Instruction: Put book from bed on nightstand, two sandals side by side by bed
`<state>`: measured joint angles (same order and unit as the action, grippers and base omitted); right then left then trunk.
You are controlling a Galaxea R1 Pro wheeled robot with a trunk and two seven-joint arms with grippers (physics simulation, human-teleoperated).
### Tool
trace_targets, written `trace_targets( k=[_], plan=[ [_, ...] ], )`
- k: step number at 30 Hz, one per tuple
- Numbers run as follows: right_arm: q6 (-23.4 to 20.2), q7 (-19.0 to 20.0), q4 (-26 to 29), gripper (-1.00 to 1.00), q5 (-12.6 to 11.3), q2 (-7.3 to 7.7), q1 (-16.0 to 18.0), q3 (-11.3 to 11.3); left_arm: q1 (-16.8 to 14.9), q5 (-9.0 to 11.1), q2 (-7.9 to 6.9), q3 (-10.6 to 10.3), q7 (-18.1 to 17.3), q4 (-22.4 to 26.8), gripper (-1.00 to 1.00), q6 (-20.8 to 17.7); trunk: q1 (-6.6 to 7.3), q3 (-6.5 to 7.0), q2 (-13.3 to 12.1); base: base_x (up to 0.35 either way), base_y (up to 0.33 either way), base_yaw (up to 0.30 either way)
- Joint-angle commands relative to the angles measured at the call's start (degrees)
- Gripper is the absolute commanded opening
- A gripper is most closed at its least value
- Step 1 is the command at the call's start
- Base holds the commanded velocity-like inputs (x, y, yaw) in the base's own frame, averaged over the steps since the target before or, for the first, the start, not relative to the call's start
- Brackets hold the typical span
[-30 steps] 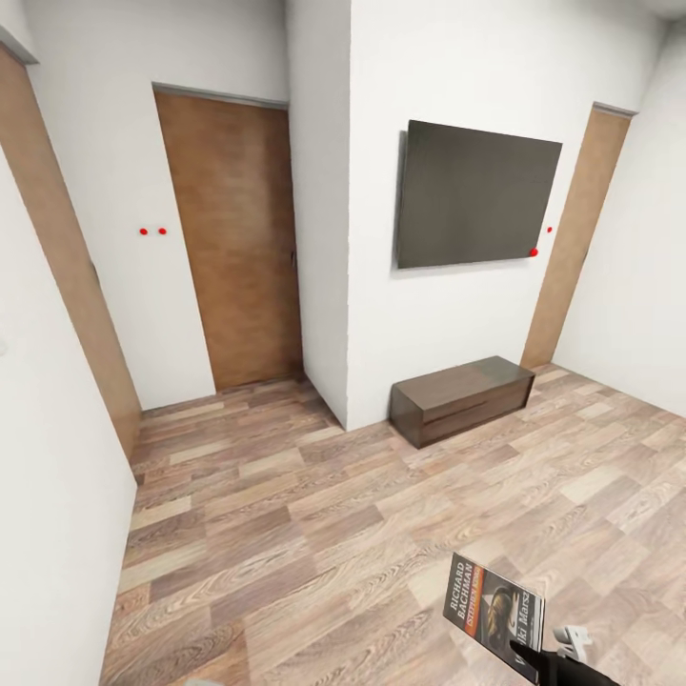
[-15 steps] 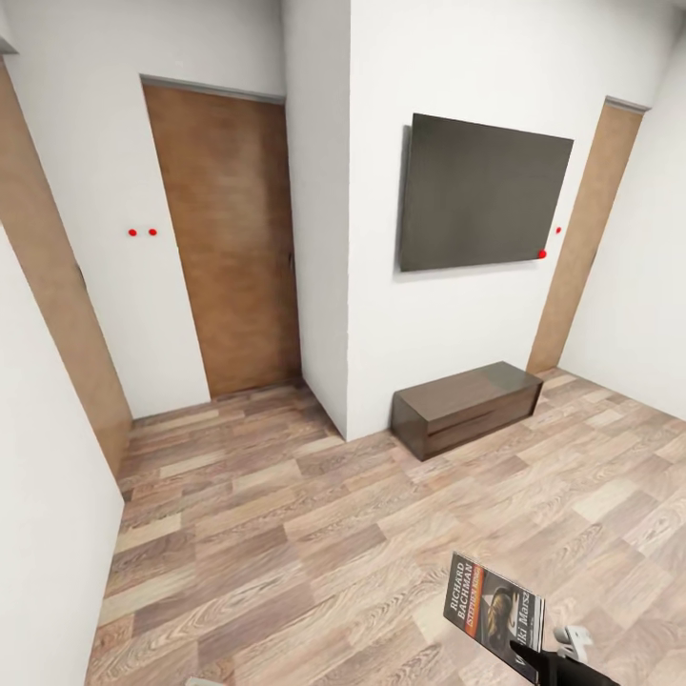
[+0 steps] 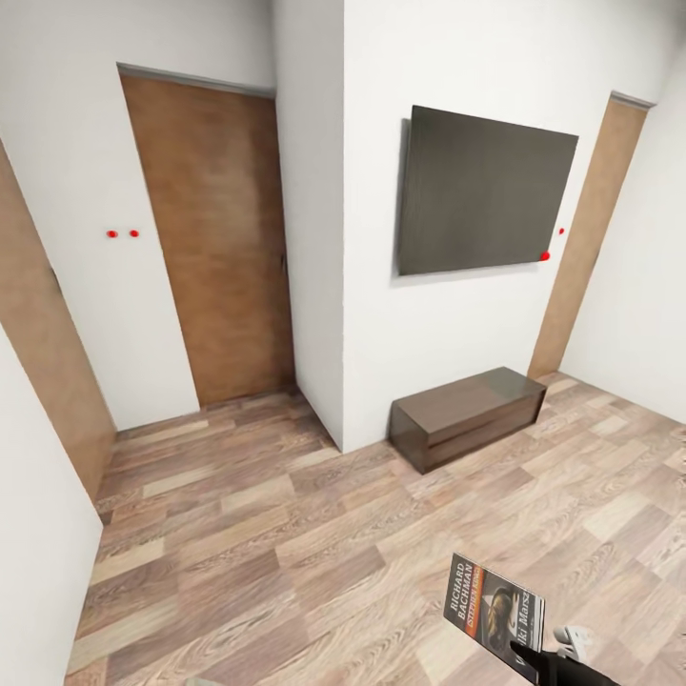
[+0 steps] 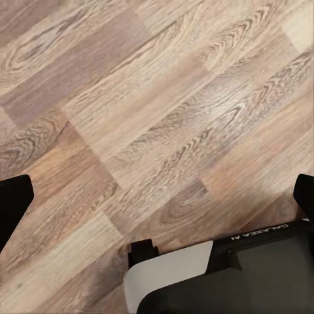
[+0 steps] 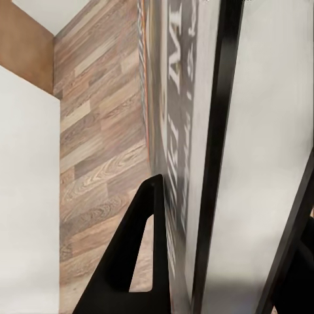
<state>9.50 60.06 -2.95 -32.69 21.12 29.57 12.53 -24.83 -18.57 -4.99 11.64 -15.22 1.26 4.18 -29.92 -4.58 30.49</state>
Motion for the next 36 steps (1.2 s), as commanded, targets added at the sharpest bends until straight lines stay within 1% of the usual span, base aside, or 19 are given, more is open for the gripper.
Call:
trace_targets(
  k=[1, 7, 23, 28, 36],
  plan=[
    [0.4, 0.2, -0.2, -1.00, -0.4, -0.03, 0.1, 0.2, 0.0, -0.6, -0.02, 0.5, -0.2, 0.0, 1.00, 0.2, -0.06, -0.11, 0.1, 0.323, 0.000, -0.261],
    [0.4, 0.2, -0.2, -1.00, -0.4, -0.03, 0.1, 0.2, 0.0, -0.6, -0.02, 0.5, -0.2, 0.0, 1.00, 0.2, -0.06, -0.11, 0.1, 0.148, 0.000, -0.276],
    [0.4, 0.2, -0.2, -1.00, -0.4, -0.03, 0.1, 0.2, 0.0, -0.7, -0.02, 0.5, -0.2, 0.0, 1.00, 0.2, -0.06, -0.11, 0.1, 0.004, 0.000, -0.281],
    [0.4, 0.2, -0.2, -1.00, -0.4, -0.03, 0.1, 0.2, 0.0, -0.6, 0.35, 0.5, -0.2, 0.0, 1.00, 0.2, -0.06, -0.11, 0.1, 0.000, 0.000, -0.281],
    [0.4, 0.2, -0.3, -1.00, -0.4, -0.03, 0.1, 0.2, 0.0, -0.6, 0.42, 0.5, -0.2, 0.0, 1.00, 0.2, -0.06, -0.11, 0.1, 0.000, 0.000, -0.281]
  ],
)
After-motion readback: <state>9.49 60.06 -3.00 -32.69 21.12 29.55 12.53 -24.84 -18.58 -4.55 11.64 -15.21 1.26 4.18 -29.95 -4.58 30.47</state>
